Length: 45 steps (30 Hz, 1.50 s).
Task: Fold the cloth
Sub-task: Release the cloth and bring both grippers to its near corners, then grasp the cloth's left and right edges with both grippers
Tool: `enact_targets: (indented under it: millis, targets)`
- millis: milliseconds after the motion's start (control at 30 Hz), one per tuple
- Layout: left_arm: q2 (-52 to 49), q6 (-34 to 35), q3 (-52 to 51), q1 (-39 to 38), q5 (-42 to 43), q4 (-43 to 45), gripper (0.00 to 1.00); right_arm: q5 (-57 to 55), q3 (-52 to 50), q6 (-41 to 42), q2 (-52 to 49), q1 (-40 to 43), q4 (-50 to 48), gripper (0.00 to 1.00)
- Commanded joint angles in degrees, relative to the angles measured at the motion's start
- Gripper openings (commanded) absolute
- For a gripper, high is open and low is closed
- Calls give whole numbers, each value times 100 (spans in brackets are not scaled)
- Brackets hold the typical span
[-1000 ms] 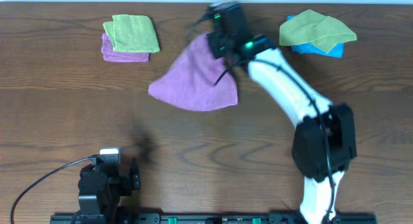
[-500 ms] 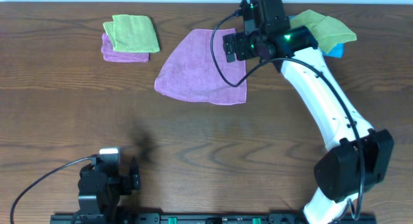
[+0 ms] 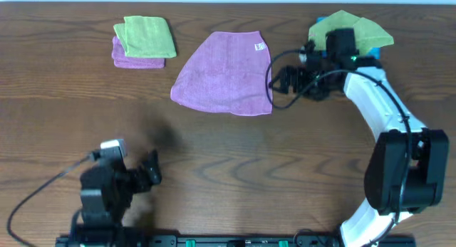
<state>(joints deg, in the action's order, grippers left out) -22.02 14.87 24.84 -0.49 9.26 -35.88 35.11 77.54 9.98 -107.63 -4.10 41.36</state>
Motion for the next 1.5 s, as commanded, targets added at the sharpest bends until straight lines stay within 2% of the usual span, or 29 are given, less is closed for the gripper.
enact_targets:
  millis: [0,133,267,367,567,767,1233,1400,1467]
  targets:
    - [-1198,535,994,-20,293,-70,95,542,-243,107,-50,-96,-114,99]
    - [-2935,640,2175,-20,728,-442,95,538,-553,339,-50,-151,-422,98]
    - [-4551,643,3071,-20,1685,-378,95,531,-970,601,-50,-149,-905,95]
    - [-5346,778,3237,-20,2273,-162,95,522,-1185,745,-50,-153,-1123,94]
    - [-6540,1582,3235,-20,3029,485,95,516,-1574,938,-50,-155,-1521,93]
    - [-7208,1838,3235,-20,3084,1099,95,518,-1781,1239,-50,-157,-1928,90]
    - [-7838,1989,3233,-17,2739,2083,95,452,-1840,1746,-264,-428,-2570,86]
    - [-7893,2085,3233,-17,2736,2371,95,363,-1840,1834,-354,-527,-2586,81]
    - [-7890,2140,3233,-17,2739,2461,95,254,-1840,1888,-422,-575,-2618,76]
